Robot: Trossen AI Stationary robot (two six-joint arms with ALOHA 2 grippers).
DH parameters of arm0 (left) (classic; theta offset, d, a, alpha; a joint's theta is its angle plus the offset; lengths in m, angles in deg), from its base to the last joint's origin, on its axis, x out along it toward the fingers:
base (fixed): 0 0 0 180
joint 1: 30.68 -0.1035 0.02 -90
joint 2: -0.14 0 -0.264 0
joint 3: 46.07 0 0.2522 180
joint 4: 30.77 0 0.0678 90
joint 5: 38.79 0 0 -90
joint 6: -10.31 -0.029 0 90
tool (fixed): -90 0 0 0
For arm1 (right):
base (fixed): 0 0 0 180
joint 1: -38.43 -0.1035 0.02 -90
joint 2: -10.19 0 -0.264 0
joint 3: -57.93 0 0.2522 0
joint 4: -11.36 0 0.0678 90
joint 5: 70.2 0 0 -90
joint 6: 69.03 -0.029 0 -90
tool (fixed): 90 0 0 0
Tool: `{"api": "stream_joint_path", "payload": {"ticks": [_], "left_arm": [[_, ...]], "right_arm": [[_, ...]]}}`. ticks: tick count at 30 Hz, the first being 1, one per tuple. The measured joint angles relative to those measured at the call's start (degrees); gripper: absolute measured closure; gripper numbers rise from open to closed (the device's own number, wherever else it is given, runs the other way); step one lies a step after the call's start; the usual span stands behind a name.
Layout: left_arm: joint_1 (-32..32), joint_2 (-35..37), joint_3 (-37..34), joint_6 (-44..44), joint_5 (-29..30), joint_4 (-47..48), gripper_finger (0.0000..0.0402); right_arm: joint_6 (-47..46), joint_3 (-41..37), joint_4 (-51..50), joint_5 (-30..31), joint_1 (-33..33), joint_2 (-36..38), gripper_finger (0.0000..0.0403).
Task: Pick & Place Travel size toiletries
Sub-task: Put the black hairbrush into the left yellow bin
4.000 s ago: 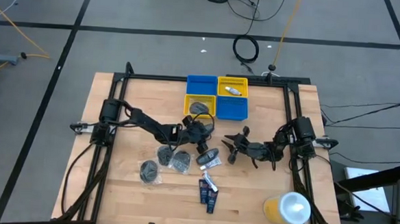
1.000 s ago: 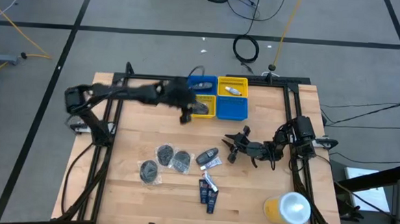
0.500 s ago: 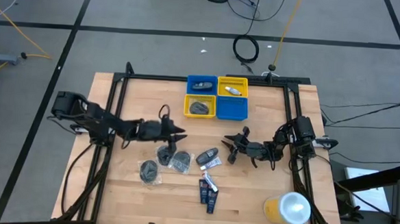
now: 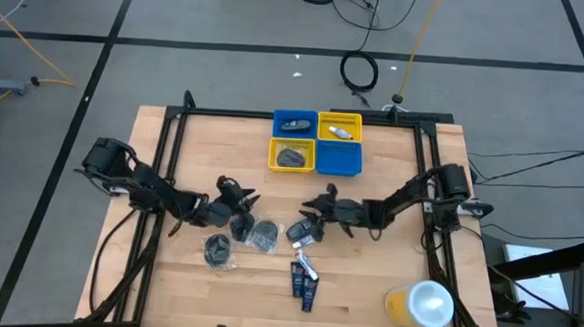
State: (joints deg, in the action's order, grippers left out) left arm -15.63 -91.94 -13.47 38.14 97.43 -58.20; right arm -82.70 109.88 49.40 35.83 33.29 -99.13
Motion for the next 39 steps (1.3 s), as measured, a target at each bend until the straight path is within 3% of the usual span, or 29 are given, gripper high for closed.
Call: {"api": "stream_joint_path", "payload": {"ticks": [3, 6, 11, 13, 18, 23, 39], "left_arm": [[0.87, -3.09, 0.12, 2.79, 2.25, -0.64, 0.0293], [1.12, -5.08, 0.09, 4.55, 3.11, -1.12, 0.0293], [1.07, -5.87, 0.14, 3.85, 2.14, -2.69, 0.0293], [1.07, -5.85, 0.14, 2.83, 1.45, -2.71, 0.0293], [1.07, -5.85, 0.12, 2.02, 0.21, -3.48, 0.0293], [1.04, -5.85, 0.12, 1.82, 0.24, -3.58, 0.0293], [0.31, -5.85, 0.12, 2.06, 0.11, -3.68, 0.0293]], "right_arm": [[0.31, 6.57, -16.85, -3.79, 1.22, 3.38, 0.0293], [0.88, 12.96, -27.09, -10.26, 2.68, 4.52, 0.0288], [-1.80, 20.80, -34.63, -28.23, 5.89, 2.73, 0.0240], [-3.38, 22.89, -34.83, -32.78, 6.83, 0.64, 0.0211], [-3.91, 26.61, -34.39, -34.22, 7.49, -3.78, 0.0146], [-3.89, 28.13, -31.91, -34.32, 7.51, -7.23, 0.0113], [-6.65, 29.34, -18.49, -38.88, 7.35, -15.16, 0.0124]]}}
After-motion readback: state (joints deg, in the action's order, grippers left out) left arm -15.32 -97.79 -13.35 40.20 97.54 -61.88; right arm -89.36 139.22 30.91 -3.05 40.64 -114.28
